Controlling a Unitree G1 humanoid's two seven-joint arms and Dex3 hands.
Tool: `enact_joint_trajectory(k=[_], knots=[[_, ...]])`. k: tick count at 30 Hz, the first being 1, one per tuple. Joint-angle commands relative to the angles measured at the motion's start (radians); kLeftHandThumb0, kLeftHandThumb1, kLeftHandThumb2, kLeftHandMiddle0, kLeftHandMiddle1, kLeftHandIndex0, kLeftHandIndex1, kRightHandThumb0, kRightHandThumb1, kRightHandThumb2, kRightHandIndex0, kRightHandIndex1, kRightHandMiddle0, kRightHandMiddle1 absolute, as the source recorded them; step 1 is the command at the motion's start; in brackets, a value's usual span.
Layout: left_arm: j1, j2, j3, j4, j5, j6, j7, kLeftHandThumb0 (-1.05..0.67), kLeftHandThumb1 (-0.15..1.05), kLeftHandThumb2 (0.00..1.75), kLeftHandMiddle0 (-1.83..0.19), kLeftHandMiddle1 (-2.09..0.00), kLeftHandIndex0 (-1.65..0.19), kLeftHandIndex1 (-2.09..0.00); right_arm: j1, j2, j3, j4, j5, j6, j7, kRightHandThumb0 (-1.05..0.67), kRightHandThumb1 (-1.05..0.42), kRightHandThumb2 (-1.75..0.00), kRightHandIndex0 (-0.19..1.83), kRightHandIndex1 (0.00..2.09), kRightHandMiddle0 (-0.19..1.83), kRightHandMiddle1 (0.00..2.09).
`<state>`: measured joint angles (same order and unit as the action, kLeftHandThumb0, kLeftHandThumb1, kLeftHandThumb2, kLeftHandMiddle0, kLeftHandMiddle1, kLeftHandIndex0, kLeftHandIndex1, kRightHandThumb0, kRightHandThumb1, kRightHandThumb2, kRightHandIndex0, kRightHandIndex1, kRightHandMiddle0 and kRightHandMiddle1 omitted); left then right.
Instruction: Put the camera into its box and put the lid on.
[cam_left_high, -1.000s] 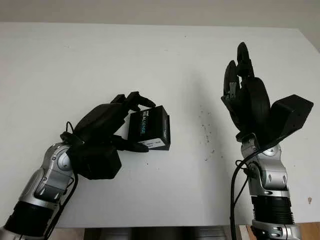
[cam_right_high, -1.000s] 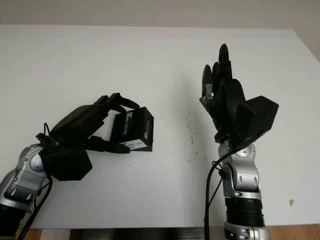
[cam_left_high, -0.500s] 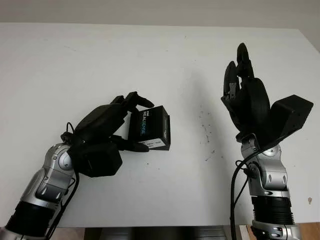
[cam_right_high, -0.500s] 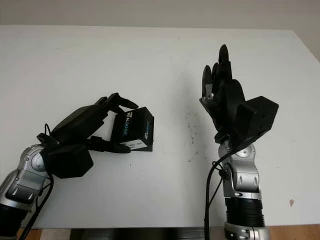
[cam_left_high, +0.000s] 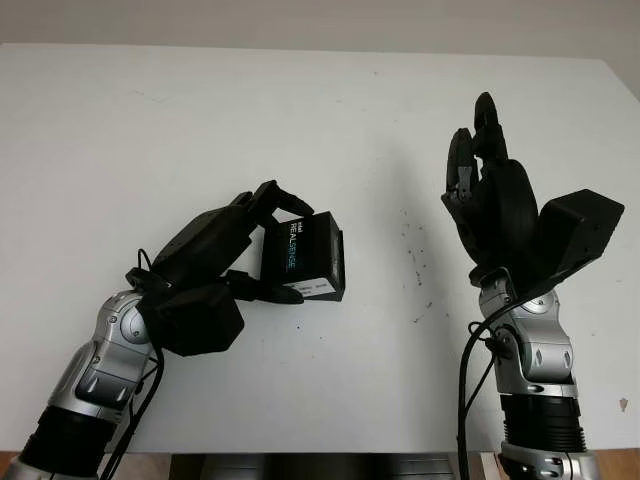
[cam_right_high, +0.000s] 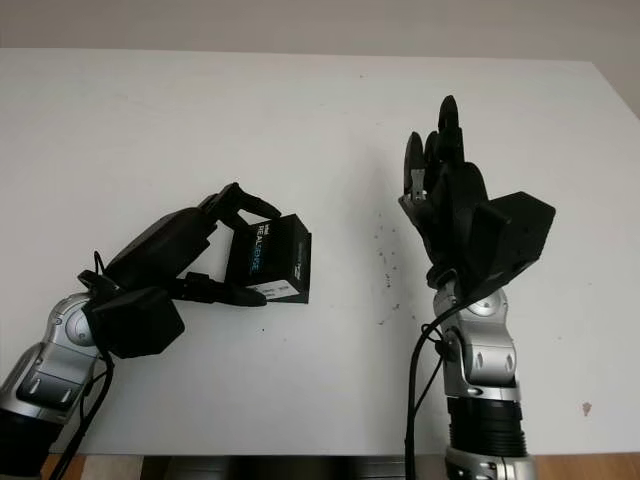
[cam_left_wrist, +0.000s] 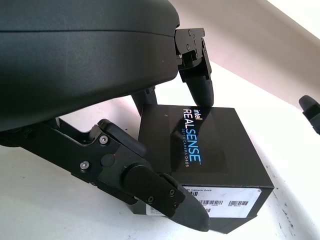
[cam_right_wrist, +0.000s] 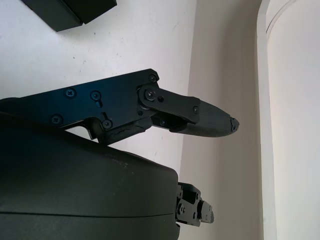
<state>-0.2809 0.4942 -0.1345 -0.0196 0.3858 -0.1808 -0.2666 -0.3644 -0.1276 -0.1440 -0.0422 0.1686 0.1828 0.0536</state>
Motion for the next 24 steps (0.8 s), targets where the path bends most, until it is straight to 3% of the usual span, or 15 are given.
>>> enact_joint_trajectory(k=[1, 13, 24], knots=[[-0.012, -0.008, 0.001, -0.023, -0.005, -0.014, 0.002, -0.21, 1.05, 0.11, -0.16, -1.86, -0.09, -1.54, 0.009, -0.001, 0.001, -0.028, -0.003, 0.005, -0.002, -0.62, -1.05, -0.62, -0.16, 0.06, -0.14, 0.06], [-0.016, -0.005, -0.008, -0.074, 0.031, 0.057, -0.028, -0.2, 1.02, 0.05, -0.17, -1.77, -0.1, -1.56, 0.01, 0.006, -0.002, -0.03, 0.004, 0.011, -0.004, -0.62, -1.05, -0.62, -0.16, 0.06, -0.14, 0.06], [-0.047, -0.035, 0.0, -0.092, 0.034, 0.081, -0.007, -0.16, 1.03, 0.05, -0.17, -1.92, -0.08, -1.64, 0.012, 0.019, -0.003, -0.016, 0.003, 0.001, -0.003, -0.6, -1.05, -0.63, -0.16, 0.05, -0.14, 0.06]])
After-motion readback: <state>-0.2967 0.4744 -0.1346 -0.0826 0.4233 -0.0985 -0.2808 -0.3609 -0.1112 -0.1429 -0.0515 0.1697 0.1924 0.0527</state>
